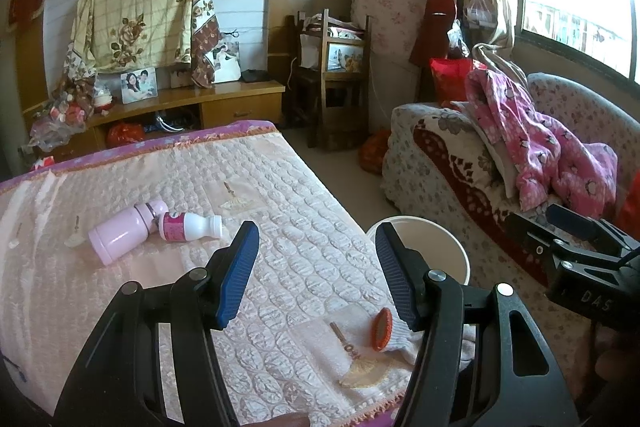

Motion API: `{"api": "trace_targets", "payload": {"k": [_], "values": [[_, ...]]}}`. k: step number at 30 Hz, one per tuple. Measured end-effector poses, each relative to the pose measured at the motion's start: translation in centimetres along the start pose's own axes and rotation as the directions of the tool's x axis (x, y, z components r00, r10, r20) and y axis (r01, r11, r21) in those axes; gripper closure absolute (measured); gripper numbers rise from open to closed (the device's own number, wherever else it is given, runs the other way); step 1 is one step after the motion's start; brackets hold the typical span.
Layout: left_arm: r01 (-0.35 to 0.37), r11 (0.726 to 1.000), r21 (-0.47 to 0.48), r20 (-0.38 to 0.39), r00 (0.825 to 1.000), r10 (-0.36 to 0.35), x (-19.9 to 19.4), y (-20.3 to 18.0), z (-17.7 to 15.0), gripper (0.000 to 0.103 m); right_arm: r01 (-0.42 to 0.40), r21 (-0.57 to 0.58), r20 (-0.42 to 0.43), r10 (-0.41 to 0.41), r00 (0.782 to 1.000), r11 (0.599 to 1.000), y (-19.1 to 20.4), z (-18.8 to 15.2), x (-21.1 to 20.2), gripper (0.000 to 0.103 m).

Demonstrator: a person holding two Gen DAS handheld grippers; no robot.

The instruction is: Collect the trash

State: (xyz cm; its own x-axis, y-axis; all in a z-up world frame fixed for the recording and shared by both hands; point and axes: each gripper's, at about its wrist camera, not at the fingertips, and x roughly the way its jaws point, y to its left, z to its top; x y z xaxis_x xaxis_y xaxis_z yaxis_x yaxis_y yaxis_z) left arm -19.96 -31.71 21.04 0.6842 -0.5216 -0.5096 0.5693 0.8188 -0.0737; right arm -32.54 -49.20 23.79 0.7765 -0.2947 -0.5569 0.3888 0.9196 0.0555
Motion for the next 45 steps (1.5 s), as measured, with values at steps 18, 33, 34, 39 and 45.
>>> {"api": "trace_targets", "payload": {"k": [18, 33, 34, 39, 45], "values": [[0.012, 1.0, -0.001, -0.005, 1.0, -0.012, 0.5, -0.5, -0.3, 0.044, 0.0, 0.002, -0.001, 0.0, 1.0, 1.0, -0.1, 0.0, 0.0, 0.019], [0.042, 0.999, 0.015, -0.023, 0.999, -0.041, 1.2, -1.6, 0.0, 0.044, 0.012, 0.01, -0.004, -0.012, 1.0, 1.0, -1.2, 0.1, 0.2, 0.019], [0.045, 0.999, 0.015, -0.024, 0.999, -0.045, 1.3, -1.7, 0.1, 0.044, 0.015, 0.01, -0.004, -0.015, 1.0, 1.0, -1.4, 0.1, 0.3, 0.019], [0.059, 0.998, 0.024, -0.027, 0.998, -0.058, 1.6, -2.3, 0.4, 0.044, 0.029, 0.007, -0.003, -0.029, 1.0, 1.0, -1.6, 0.3, 0.2, 0.019], [0.068, 0.997, 0.032, -0.026, 0.997, -0.067, 1.6, -2.8, 0.5, 0.044, 0.042, 0.014, 0.001, -0.042, 0.999, 0.999, -2.1, 0.5, -0.1, 0.019]]}}
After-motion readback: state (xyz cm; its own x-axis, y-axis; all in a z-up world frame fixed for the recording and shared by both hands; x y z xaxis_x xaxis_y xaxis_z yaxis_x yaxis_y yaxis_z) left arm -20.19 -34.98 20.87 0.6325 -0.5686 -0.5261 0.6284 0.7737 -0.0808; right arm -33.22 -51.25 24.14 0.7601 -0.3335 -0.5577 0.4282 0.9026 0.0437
